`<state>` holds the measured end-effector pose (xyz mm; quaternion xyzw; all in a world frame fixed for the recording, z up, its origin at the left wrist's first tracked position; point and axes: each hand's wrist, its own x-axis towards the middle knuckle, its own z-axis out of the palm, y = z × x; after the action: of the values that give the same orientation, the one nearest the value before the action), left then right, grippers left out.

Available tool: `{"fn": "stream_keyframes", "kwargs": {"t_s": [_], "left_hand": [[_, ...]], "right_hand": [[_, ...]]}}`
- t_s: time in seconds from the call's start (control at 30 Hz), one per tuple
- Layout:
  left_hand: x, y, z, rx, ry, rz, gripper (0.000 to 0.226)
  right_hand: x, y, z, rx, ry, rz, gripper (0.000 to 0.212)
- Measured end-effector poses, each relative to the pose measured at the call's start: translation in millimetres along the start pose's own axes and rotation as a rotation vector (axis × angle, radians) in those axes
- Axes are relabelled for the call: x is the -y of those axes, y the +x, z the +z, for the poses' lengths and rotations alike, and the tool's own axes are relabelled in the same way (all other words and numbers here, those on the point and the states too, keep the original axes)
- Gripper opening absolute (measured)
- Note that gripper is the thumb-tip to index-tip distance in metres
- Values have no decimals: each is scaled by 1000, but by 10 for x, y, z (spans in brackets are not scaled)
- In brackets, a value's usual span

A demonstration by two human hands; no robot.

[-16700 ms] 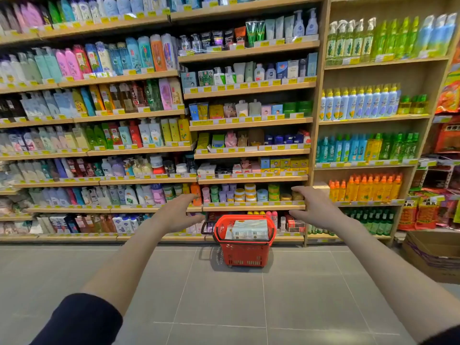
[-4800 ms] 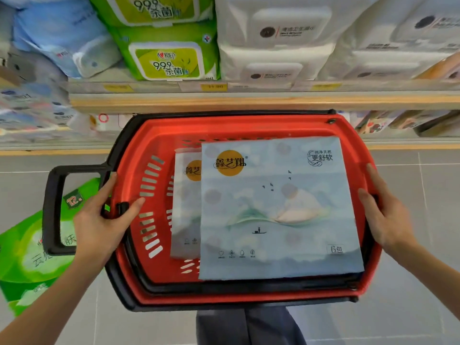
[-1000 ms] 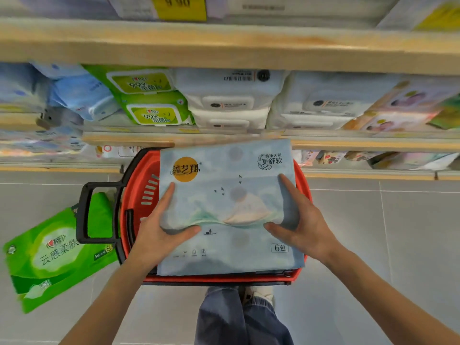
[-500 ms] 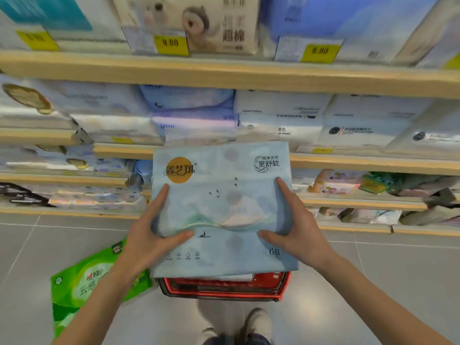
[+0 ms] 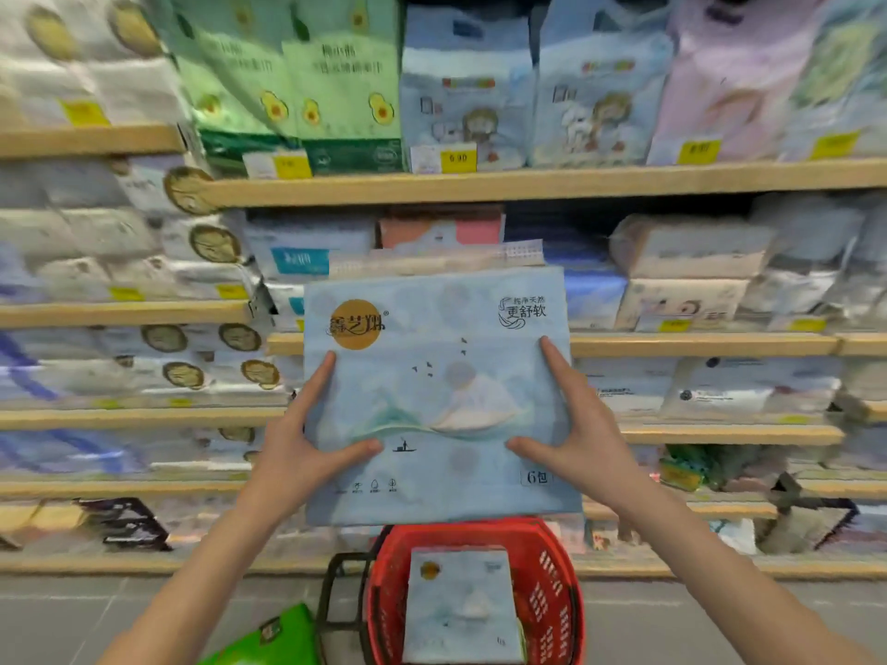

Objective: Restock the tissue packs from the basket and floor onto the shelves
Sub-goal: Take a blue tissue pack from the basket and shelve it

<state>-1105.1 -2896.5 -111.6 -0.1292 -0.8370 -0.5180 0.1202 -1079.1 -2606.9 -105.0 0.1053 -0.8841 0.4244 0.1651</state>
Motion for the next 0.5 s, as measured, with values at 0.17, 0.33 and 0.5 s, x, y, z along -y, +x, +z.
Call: {"fn": "stream_keyframes", "kwargs": {"t_s": [0.17,0.33,0.5], "left_hand": [[-627,-40,-596,-86,63,152,93],[-1116,-9,-1101,-159,77,299,99],[-1469,124,-1475,-236,109,375,101]], "right_hand": [[801,39,-268,-98,22,-133,101],[1438,160,-482,-161,40,-259,98],[1844,410,-641,-211,51,-372,104]]}}
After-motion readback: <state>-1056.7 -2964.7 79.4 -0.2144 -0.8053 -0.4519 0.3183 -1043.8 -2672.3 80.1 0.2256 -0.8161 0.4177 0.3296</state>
